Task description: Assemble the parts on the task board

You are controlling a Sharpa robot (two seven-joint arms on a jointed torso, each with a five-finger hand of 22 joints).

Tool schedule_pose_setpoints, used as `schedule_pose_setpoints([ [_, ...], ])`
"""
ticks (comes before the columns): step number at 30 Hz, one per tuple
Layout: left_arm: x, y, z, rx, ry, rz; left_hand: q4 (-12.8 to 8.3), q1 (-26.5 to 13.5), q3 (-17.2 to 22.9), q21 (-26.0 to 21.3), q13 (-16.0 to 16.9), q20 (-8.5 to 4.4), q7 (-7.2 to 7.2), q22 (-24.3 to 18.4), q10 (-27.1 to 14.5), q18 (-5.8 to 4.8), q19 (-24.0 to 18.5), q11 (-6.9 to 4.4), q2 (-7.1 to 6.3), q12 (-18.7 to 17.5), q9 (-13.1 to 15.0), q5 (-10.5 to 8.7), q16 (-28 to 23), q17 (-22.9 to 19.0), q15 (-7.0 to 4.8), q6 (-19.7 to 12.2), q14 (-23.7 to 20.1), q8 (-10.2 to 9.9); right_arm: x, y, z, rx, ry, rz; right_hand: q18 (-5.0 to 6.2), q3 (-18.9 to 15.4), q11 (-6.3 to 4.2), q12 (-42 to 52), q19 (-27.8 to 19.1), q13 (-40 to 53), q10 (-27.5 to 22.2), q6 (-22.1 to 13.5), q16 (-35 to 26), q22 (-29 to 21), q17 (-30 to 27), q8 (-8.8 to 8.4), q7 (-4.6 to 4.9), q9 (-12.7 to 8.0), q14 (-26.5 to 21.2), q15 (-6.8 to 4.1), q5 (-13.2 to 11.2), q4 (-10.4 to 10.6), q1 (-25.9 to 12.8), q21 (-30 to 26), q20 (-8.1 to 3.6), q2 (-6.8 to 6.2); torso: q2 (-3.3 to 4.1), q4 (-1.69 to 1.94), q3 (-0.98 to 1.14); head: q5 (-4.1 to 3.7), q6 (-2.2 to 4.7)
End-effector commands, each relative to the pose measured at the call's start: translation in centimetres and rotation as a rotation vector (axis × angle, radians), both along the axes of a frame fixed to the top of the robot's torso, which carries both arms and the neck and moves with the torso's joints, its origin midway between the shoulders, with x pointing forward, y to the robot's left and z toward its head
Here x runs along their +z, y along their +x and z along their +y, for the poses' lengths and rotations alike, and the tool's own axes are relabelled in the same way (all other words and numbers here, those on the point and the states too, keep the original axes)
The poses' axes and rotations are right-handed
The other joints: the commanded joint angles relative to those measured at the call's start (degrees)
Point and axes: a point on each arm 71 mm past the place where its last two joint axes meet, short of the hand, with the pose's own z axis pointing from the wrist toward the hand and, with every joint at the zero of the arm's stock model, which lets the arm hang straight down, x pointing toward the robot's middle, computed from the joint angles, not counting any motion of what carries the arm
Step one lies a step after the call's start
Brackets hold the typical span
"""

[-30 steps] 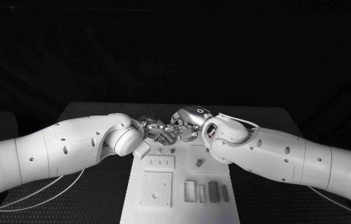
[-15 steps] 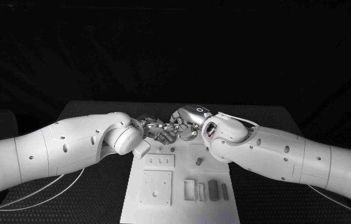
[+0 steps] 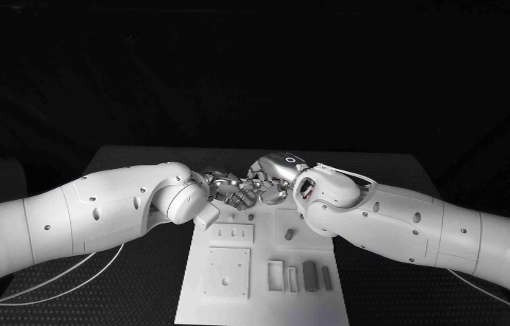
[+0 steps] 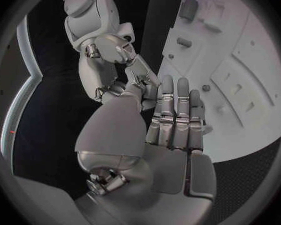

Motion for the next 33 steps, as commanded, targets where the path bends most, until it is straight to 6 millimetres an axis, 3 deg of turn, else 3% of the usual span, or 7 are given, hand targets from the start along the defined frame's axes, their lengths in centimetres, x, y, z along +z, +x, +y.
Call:
schedule_pose_setpoints([
  [1,0.28,-0.03,-0.52,-0.009,-0.011,-0.004,-0.5,1.2,0.6,-0.1,0.2,-0.06,-0.13,1.0,0.0,-0.86,-0.3,-0.36,0.73,0.5,0.2,-0.59,0.4,0.1,-0.28,0.7,0.0,0.3,-0.18,-0.27,0.34,0.018,-0.018,0.001,0.73,0.3,0.04,-0.2,0.3,0.1,0.5,3.9,0.3,0.6,-0.1,0.29,3.41,2.4,0.3,-0.11,0.3,0.0,-0.6,0.4,-0.17,-0.16,-0.03,0.02,0.02,0.03,-0.01],
  [9,0.29,-0.06,-0.48,-0.010,-0.009,-0.006,-4.1,4.5,2.5,-0.2,0.5,0.16,-0.54,0.9,0.6,-0.86,-0.8,-0.73,3.20,1.3,0.6,-0.49,1.0,0.4,-0.54,1.6,0.3,0.7,-0.37,-0.21,0.27,0.014,-0.023,0.006,0.73,0.3,0.04,-0.2,0.3,0.1,0.5,3.9,0.3,0.6,-0.1,0.27,3.41,2.4,0.3,-0.12,0.3,0.0,-0.6,0.4,-0.17,-0.17,-0.01,0.03,0.00,0.01,-0.10],
  [18,0.31,0.01,-0.17,0.000,-0.010,-0.013,-6.9,3.9,3.5,-0.3,0.6,0.52,-0.72,0.9,0.9,-0.86,-1.1,-0.87,4.46,1.6,0.8,-0.47,1.3,0.5,-0.62,2.1,0.4,0.8,-0.98,-0.29,0.21,0.009,-0.025,0.017,0.73,0.3,0.04,-0.2,0.3,0.1,0.6,3.9,0.3,0.6,-0.1,0.26,3.41,2.4,0.3,-0.12,0.3,0.0,-0.6,0.4,-0.17,-0.18,0.06,0.05,0.03,0.18,-0.16],
  [19,0.31,0.03,-0.12,0.001,-0.010,-0.014,-9.0,2.2,4.5,-0.3,0.7,0.60,-0.75,0.9,0.9,-0.86,-1.2,-0.88,4.79,1.7,1.0,-0.35,1.4,0.4,-0.63,2.2,0.3,0.7,-1.00,-0.29,0.18,0.009,-0.025,0.017,0.73,0.3,0.04,-0.2,0.3,0.1,0.6,3.9,0.3,0.6,-0.1,0.25,3.41,2.4,0.3,-0.12,0.3,0.0,-0.6,0.4,-0.17,-0.18,0.04,0.05,0.01,0.21,-0.18],
  [22,0.31,0.04,-0.08,0.002,-0.012,-0.014,-19.9,-8.8,11.2,-0.1,0.7,0.89,-0.73,1.0,1.0,-0.86,-1.0,-0.85,5.84,2.1,1.6,-0.35,1.7,0.1,-0.58,2.8,0.3,0.5,-1.00,-0.28,0.11,0.008,-0.025,0.017,0.73,0.3,0.04,-0.2,0.4,0.1,0.6,3.9,0.3,0.6,-0.1,0.24,3.41,2.4,0.3,-0.12,0.3,0.0,-0.6,0.4,-0.17,-0.19,0.00,0.06,0.00,0.23,-0.26],
  [24,0.29,0.05,-0.07,0.003,-0.012,-0.013,-29.6,-20.4,19.2,1.1,0.7,0.97,-0.66,1.3,1.1,-0.86,-0.6,-0.78,7.18,2.4,2.4,-0.79,2.0,-0.2,-0.53,3.0,0.6,0.2,-0.99,-0.28,0.10,0.008,-0.025,0.017,0.73,0.3,0.04,-0.2,0.4,0.1,0.6,3.9,0.3,0.6,-0.1,0.24,3.41,2.4,0.3,-0.12,0.3,0.0,-0.7,0.4,-0.17,-0.20,0.00,0.06,-0.01,0.24,-0.27],
  [33,0.18,0.19,0.25,0.017,-0.002,-0.005,-30.6,-22.4,20.7,1.6,0.7,0.87,-0.74,1.2,1.2,-0.86,-0.7,-0.88,8.22,2.5,2.7,-0.67,2.2,-0.2,-0.59,3.0,0.6,0.2,-0.95,-0.37,-0.11,0.006,-0.016,0.018,0.73,0.3,0.04,-0.3,0.4,0.1,0.6,4.0,0.3,0.6,-0.1,0.22,3.41,2.4,0.3,-0.12,0.3,0.0,-0.7,0.4,-0.17,-0.22,0.00,-0.02,0.02,0.40,-0.33],
])
